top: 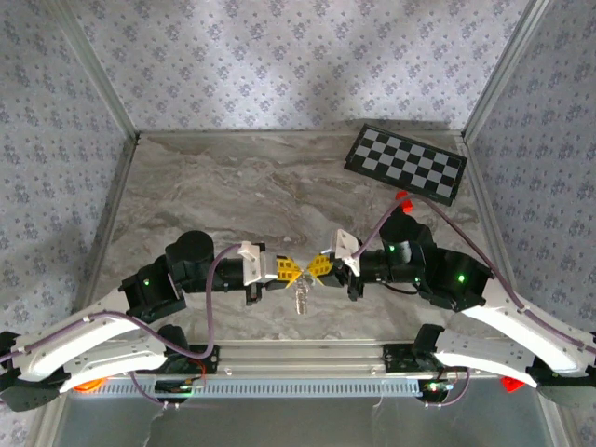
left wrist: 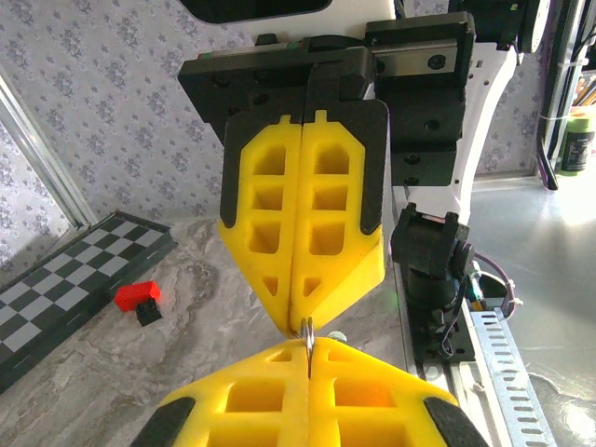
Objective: Put the keys on the keyring
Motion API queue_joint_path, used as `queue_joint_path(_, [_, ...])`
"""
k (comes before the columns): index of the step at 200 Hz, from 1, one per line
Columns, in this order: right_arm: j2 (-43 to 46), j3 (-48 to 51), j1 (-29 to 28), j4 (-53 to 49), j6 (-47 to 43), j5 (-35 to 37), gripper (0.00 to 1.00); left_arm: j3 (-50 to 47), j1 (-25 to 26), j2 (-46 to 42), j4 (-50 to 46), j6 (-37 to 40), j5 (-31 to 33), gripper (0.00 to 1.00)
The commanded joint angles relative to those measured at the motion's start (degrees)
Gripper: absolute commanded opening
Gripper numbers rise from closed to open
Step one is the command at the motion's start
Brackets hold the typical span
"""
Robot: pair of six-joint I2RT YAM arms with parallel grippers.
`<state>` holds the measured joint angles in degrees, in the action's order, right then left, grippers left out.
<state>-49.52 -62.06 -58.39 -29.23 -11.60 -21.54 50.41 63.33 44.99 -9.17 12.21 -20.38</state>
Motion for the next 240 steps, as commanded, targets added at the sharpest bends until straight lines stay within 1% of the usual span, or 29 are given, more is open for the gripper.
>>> queue_joint_path(1, [-0.47,0.03,0.38,-0.37,0.08,-1.08,0.05,0.37,-0.20,-1.14,3.28,-0.15,-2.29,0.00])
queue_joint_path(12, [-0.65,-0.09,0.47,-0.83,0.15,-1.39,0.07,0.27,-0.22,-1.11,3.36,-0.12,-2.27,0.00])
queue_joint_path(24, [-0.60,0.00,0.47,-0.56,0.09,-2.13,0.12,0.22,-0.22,-0.95,3.50,-0.01,-2.42,0.00])
queue_joint_path(36, [-0.49,0.26,0.47,-0.24,0.08,-3.25,0.14,0.22,-0.18,-0.93,3.53,-0.07,-2.47,0.00])
queue_joint_path(61, [-0.66,0.43,0.56,-0.39,0.11,-2.80,0.11,0.28,-0.20,-0.93,3.54,-0.05,-2.49,0.00])
queue_joint_path(120, [-1.20,1.93,0.56,1.26,0.95,-4.47,0.10,-1.01,-0.22,-1.56,4.85,-0.44,-2.26,0.00])
queue_joint_path(155, [-0.09,2.03,0.58,1.02,1.00,-3.45,0.10,-1.28,-0.21,-1.72,5.30,-0.52,-2.29,0.00])
queue_joint_path(171, [0.96,2.16,0.56,1.01,0.87,-2.94,0.15,-1.37,-0.25,-1.75,5.39,-0.45,-2.21,0.00])
queue_joint_path(183, [1.83,2.37,0.41,1.15,0.72,-2.48,0.23,-1.54,-0.19,-1.84,5.24,-0.52,-2.22,0.00])
queue_joint_path(198, [2.97,2.80,0.47,1.77,0.70,-1.80,0.30,-1.59,-0.23,-1.93,5.39,-0.59,-2.21,0.00])
queue_joint_path(212, [4.14,3.78,0.47,3.53,0.74,-1.79,0.32,-1.57,-0.22,-1.94,5.46,-0.60,-2.29,0.00])
queue_joint_path(240, [5.40,5.19,0.38,6.83,1.13,-2.08,0.31,-1.57,-0.18,-1.86,5.52,-0.83,-2.81,0.00])
